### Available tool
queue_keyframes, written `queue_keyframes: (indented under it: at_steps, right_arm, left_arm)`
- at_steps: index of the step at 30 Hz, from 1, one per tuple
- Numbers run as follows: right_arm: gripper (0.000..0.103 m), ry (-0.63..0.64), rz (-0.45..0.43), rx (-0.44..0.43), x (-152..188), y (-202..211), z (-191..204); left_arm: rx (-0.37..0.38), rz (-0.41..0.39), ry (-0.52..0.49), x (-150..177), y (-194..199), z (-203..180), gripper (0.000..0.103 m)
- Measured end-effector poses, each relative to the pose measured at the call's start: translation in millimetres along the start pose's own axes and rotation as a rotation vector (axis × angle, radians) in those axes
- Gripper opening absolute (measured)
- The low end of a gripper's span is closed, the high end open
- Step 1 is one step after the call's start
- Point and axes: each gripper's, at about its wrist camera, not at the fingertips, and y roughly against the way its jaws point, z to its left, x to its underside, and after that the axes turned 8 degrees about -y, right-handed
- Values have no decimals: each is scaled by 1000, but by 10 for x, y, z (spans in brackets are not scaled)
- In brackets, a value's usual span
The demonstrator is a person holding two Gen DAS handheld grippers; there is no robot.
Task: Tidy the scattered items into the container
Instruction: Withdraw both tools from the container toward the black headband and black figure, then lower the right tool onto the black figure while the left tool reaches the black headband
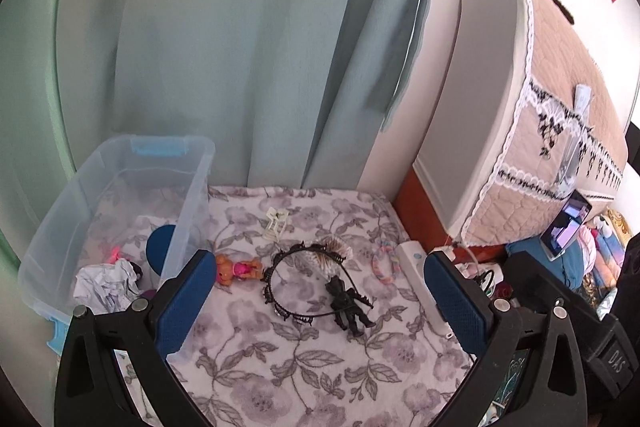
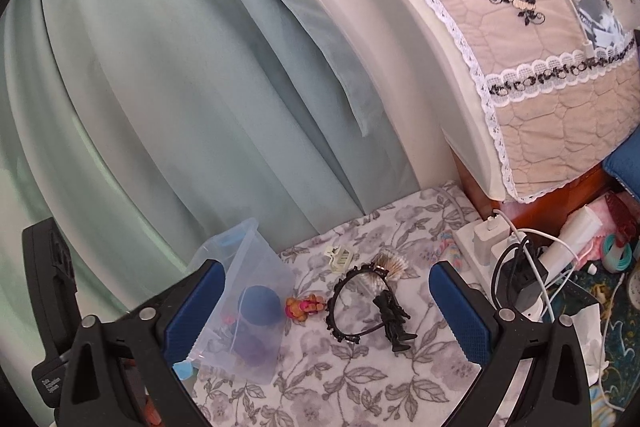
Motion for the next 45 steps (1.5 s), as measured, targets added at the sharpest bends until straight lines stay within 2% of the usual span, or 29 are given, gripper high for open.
queue_keyframes:
  at_steps: [8, 16, 21, 28, 32, 37, 40, 45]
  right_arm:
    - [103, 20, 49, 32, 49, -238, -71]
    - [95, 26, 106, 49, 96, -534, -144]
    - [86, 33, 146, 57, 140, -737, -167]
    - [76, 47, 198, 76, 228, -989, -215]
    - [74, 37, 226, 93, 290, -1116, -298]
    - [67, 22, 266, 117, 381, -1248, -407]
    - [64, 0, 291, 127, 437, -1326, -494]
    - [61, -16, 322, 151, 525, -1429, -601]
  left_arm:
    - [-8, 72, 10, 131, -339, 12, 103]
    - [-8, 146, 57, 289, -684, 108, 103]
    - [-10, 183, 74, 365, -874, 173, 102]
    - [-1, 236, 103, 467, -1149, 249, 97]
    - [5, 271, 114, 528, -1321, 273, 89]
    - [5, 309, 138, 617, -1520, 335, 88]
    - [3, 333, 151, 664, -1632, 376, 78]
    - [1, 359, 171, 727, -1769, 433, 77]
